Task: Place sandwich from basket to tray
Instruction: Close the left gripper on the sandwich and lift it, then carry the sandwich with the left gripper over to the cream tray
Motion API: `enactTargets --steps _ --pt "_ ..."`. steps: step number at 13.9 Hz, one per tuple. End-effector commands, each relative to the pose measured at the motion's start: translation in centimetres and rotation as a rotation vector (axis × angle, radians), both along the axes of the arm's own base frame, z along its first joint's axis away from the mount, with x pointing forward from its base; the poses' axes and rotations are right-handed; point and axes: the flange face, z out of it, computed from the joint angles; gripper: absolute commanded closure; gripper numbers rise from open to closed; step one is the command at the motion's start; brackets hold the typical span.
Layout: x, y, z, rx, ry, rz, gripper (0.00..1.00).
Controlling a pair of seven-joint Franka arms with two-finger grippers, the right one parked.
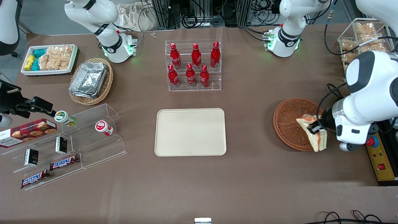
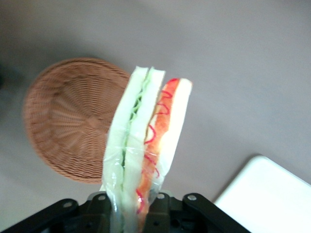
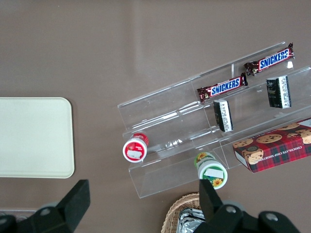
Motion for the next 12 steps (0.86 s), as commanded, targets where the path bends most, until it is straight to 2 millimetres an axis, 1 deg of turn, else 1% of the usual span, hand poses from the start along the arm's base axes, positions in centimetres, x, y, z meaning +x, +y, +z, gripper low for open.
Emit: enactTargets --steps 1,2,3,4,5,6,7,8,10,11,12 --pt "0.5 -5.6 -0.8 -0.09 0.019 -0.11 1.0" --pt "0.9 -7.6 -1.7 -0.128 -0.004 -0.125 1.0" --pt "1.5 -8.9 -2.9 -0.161 -0.025 -0.127 1.0" --pt "1.8 -10.5 -4.5 -0.189 -0.031 -0.15 1.0" --pt "1.1 -14.6 -6.5 -0.174 -0.03 -0.222 1.0" --pt "0.7 -17.6 -8.5 -0.149 -0.034 -0.276 1.0" --pt "0.7 -20.0 -10.5 -0.138 -0.059 -0.31 1.0" --pt "0.5 -21.9 -12.6 -0.141 -0.068 -0.314 1.0" --pt "0.1 -24.6 -16.6 -0.14 -0.084 -0.336 1.0" --pt "-0.5 -26.1 -18.4 -0.134 -0.076 -0.35 1.0" --pt "-1.1 -27.1 -20.3 -0.113 -0.058 -0.361 1.0"
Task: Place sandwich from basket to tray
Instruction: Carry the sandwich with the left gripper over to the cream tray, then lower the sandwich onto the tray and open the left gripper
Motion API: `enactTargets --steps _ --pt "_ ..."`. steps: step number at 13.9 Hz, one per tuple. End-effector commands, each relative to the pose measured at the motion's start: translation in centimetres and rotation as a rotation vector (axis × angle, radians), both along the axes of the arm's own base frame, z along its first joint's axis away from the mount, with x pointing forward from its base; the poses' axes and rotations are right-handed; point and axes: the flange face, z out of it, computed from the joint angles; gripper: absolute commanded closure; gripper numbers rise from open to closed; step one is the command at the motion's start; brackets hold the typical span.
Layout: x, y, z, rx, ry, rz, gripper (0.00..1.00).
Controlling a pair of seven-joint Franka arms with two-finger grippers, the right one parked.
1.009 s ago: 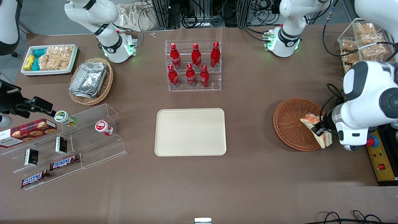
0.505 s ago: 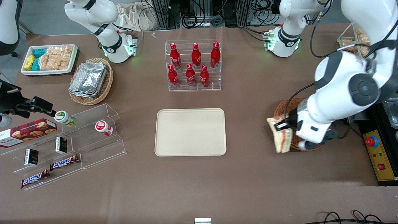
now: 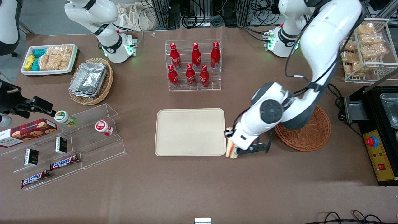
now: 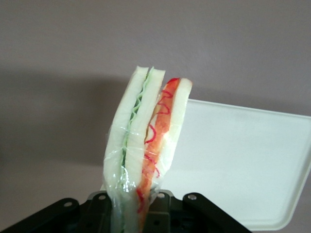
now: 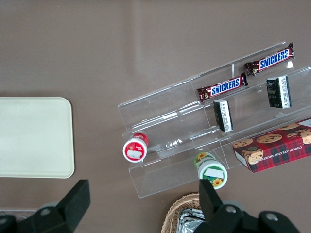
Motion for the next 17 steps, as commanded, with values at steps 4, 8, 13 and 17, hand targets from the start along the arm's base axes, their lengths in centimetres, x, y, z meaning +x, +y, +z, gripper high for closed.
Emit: enactTargets --steps 4,8,13,17 --pt "-2.9 -5.5 -8.0 0.107 0.033 -0.021 1.0" --pt "-3.6 -6.0 -9.7 0.11 0.071 0.02 1.0" --pt "-5.7 -8.0 -10.7 0.136 0.096 0.075 0.62" --pt "-5.1 -6.9 -11.1 0.167 0.089 0.108 0.0"
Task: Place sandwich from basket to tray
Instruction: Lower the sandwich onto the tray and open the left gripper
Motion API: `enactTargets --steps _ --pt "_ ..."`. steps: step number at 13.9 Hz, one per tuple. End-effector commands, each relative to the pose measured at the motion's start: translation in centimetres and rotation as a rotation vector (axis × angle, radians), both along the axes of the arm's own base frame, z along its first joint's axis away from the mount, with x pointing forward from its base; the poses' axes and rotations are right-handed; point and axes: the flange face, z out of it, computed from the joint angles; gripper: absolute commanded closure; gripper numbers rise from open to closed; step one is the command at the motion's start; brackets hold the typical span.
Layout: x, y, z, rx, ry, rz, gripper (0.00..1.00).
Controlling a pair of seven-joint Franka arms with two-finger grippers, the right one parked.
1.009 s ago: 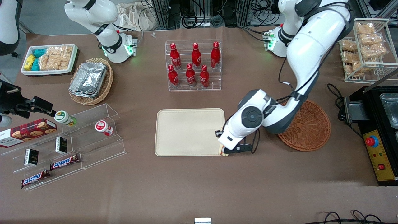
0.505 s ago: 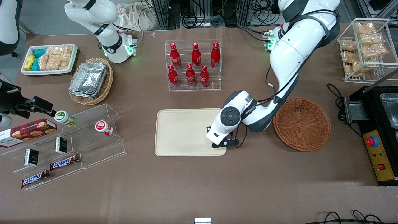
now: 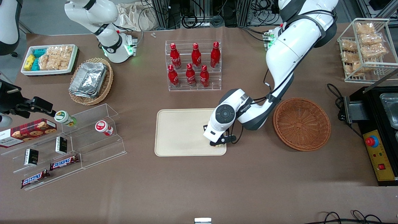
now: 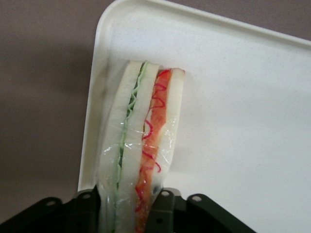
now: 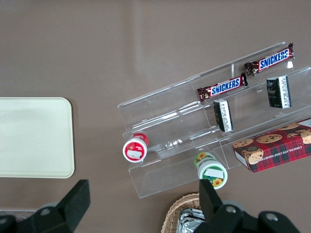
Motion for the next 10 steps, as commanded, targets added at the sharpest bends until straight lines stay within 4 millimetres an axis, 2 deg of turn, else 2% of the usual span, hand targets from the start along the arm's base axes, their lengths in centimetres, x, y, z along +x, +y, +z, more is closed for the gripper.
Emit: enactTargets --steps 1,3,5,7,8,10 --pt "1.0 0.9 -0.2 0.04 -0.02 0.035 0.0" --pt "1.8 1.1 1.7 0.029 -0.047 0.049 0.0" --pt "2.5 2.2 4.8 0.046 -0.073 0.056 0.0" --pt "5.2 6.2 8.8 0.056 -0.092 0.115 0.0" --pt "6.2 7.8 11.4 0.055 -0.12 0.139 0.0" --pt "5.8 9.9 16.1 0.11 -0.137 0.148 0.0"
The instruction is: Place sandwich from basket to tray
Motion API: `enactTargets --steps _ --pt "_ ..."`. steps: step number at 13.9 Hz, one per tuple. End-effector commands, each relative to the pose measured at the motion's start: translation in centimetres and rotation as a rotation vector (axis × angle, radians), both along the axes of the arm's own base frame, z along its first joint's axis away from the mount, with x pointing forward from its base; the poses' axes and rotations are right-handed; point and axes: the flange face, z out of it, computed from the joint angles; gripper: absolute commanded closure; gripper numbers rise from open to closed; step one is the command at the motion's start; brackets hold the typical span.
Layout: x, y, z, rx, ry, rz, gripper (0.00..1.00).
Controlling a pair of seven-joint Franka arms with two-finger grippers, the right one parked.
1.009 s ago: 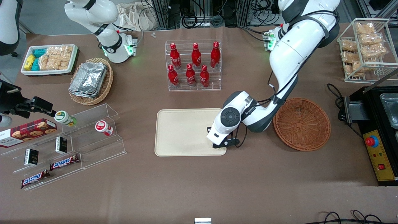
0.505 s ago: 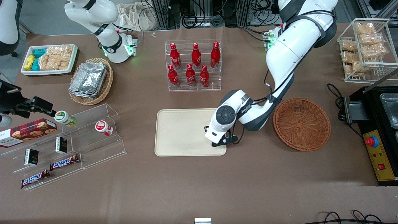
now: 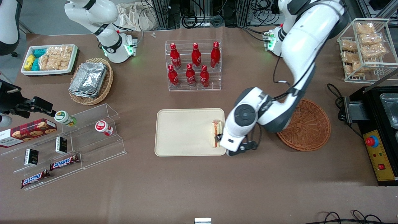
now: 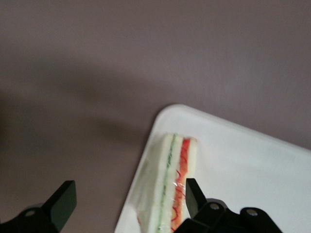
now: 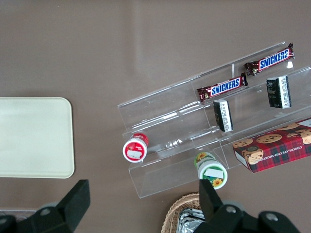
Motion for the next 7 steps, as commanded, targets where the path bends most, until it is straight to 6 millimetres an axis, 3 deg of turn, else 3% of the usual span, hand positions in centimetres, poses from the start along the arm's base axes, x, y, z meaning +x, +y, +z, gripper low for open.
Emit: enactTargets --steps 1,2,5,7 --pt "-0.9 4.2 6.0 0.106 0.005 0.035 0.0" --pt "-0.3 6.8 7.5 0.117 0.001 0.072 0.0" --pt "-1.0 11.9 11.6 0.144 -0.041 0.113 0.0" --pt "-1.7 15.4 13.8 0.163 -0.05 0.025 0.0"
